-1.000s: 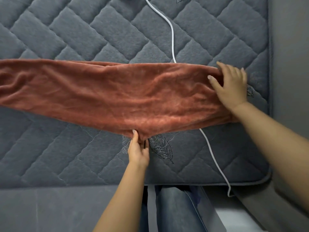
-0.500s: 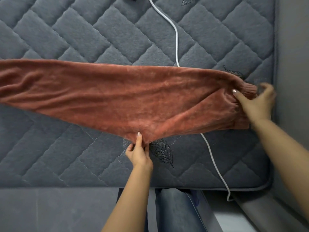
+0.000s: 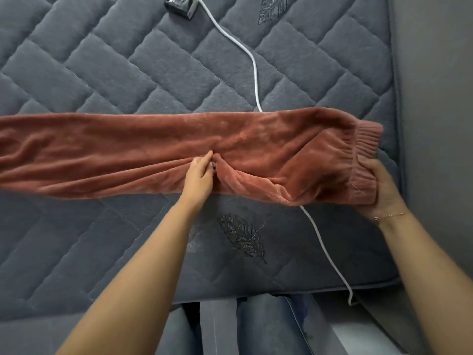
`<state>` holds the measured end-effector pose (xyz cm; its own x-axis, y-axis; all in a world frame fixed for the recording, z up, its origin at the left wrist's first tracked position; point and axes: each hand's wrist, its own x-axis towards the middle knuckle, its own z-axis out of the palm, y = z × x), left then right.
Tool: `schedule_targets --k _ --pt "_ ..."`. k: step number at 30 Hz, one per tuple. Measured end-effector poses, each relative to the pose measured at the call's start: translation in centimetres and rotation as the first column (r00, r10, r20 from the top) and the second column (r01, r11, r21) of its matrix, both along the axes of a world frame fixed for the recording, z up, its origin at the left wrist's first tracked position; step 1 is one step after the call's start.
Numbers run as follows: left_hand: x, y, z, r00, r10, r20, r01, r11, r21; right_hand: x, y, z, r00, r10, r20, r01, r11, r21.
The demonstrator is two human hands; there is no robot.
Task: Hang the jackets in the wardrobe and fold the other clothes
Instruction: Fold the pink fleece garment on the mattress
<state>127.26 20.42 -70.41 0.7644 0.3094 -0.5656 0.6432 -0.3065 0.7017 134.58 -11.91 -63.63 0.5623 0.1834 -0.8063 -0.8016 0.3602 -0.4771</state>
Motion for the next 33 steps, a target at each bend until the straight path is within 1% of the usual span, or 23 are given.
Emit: schedule_targets --k 2,5,7,9,11,13,14,16,17,18,20,21,22,23,24,25,26,27,28,29,31,32,33 --pt "-0.4 1.5 0.3 0.999 0.052 -0.010 -0.053 0.977 -0.207 0.1 2.4 2.3 0.997 0.071 0.017 -0.072 0.996 0.046" --pt "-0.8 3.3 1.0 0.998 0.026 -0.053 -0.046 0.902 -0.429 0.2 7.8 5.5 0.969 0.246 0.038 -0.248 0.964 0.098" --pt "-0.9 4.7 1.9 0.993 0.020 -0.120 -0.088 0.802 -0.591 -0.1 12.7 6.8 0.939 0.330 0.093 -0.342 0.921 0.185" --pt "-1.0 7.1 2.6 0.973 0.074 -0.220 -0.214 0.655 -0.725 -0.9 18.6 6.7 0.926 0.350 0.142 -0.376 0.894 0.245" --pt "-1.5 11.1 3.2 0.935 0.184 -0.303 -0.354 0.531 -0.770 -2.2 25.3 5.7 0.935 0.317 0.160 -0.347 0.912 0.220" --pt "-2.5 16.1 3.7 0.889 0.323 -0.325 -0.448 0.462 -0.765 -4.0 32.0 3.6 0.934 0.322 0.157 -0.334 0.941 0.054" --pt "-3.1 18.8 3.7 0.863 0.384 -0.329 -0.488 0.465 -0.738 -5.0 35.1 2.5 0.918 0.369 0.146 -0.364 0.930 -0.059" --pt "-4.1 23.7 3.5 0.836 0.438 -0.330 -0.535 0.521 -0.665 -7.0 40.0 1.0 0.859 0.507 0.076 -0.480 0.847 -0.229" --pt "-4.5 25.6 3.5 0.842 0.424 -0.333 -0.534 0.570 -0.624 -7.7 41.7 0.4 0.825 0.564 0.043 -0.537 0.804 -0.256" --pt "-4.7 27.0 3.5 0.856 0.385 -0.344 -0.516 0.638 -0.571 -8.4 42.9 -0.2 0.813 0.582 0.026 -0.560 0.792 -0.244" --pt "-5.2 28.3 3.3 0.872 0.324 -0.366 -0.462 0.791 -0.402 -9.2 43.8 -0.5 0.843 0.537 0.023 -0.521 0.827 -0.212" --pt "-5.5 28.3 3.4 0.880 0.305 -0.363 -0.421 0.854 -0.304 -9.5 43.6 -0.3 0.866 0.497 0.051 -0.474 0.850 -0.231" --pt "-5.8 27.9 3.6 0.894 0.271 -0.357 -0.368 0.899 -0.239 -9.8 43.0 0.0 0.876 0.466 0.121 -0.415 0.858 -0.302" --pt "-6.0 27.2 3.9 0.903 0.217 -0.371 -0.314 0.923 -0.223 -10.2 41.8 0.5 0.855 0.472 0.215 -0.350 0.830 -0.434" --pt "-6.3 26.2 4.2 0.906 0.153 -0.395 -0.262 0.935 -0.239 -10.7 40.4 0.9 0.800 0.522 0.296 -0.258 0.744 -0.616" --pt "-6.5 25.1 4.4 0.913 0.093 -0.397 -0.202 0.949 -0.243 -11.0 38.8 1.3 0.720 0.604 0.340 -0.156 0.620 -0.769" --pt "-6.7 24.2 4.5 0.931 0.058 -0.361 -0.138 0.971 -0.198 -11.3 37.2 1.5 0.638 0.691 0.340 -0.072 0.493 -0.867" --pt "-6.8 23.6 4.4 0.955 0.058 -0.289 -0.096 0.989 -0.116 -11.4 35.6 1.4 0.568 0.765 0.303 -0.019 0.381 -0.924" --pt "-6.8 23.6 4.4 0.976 0.096 -0.194 -0.106 0.994 -0.041 -11.5 34.2 1.2 0.521 0.817 0.248 0.000 0.290 -0.957" --pt "-6.6 24.1 4.6 0.984 0.144 -0.103 -0.147 0.989 -0.026 -11.5 33.2 0.8 0.498 0.846 0.191 -0.008 0.224 -0.974" --pt "-6.3 26.4 5.4 0.977 0.211 0.032 -0.204 0.968 -0.146 -11.1 31.8 0.0 0.484 0.867 0.116 -0.057 0.163 -0.985" --pt "-6.3 28.1 5.8 0.973 0.215 0.087 -0.194 0.959 -0.205 -10.9 31.6 -0.3 0.469 0.879 0.086 -0.084 0.142 -0.986" --pt "-6.5 30.0 6.3 0.970 0.197 0.142 -0.161 0.960 -0.230 -10.6 31.5 -0.6 0.446 0.893 0.056 -0.106 0.115 -0.988"
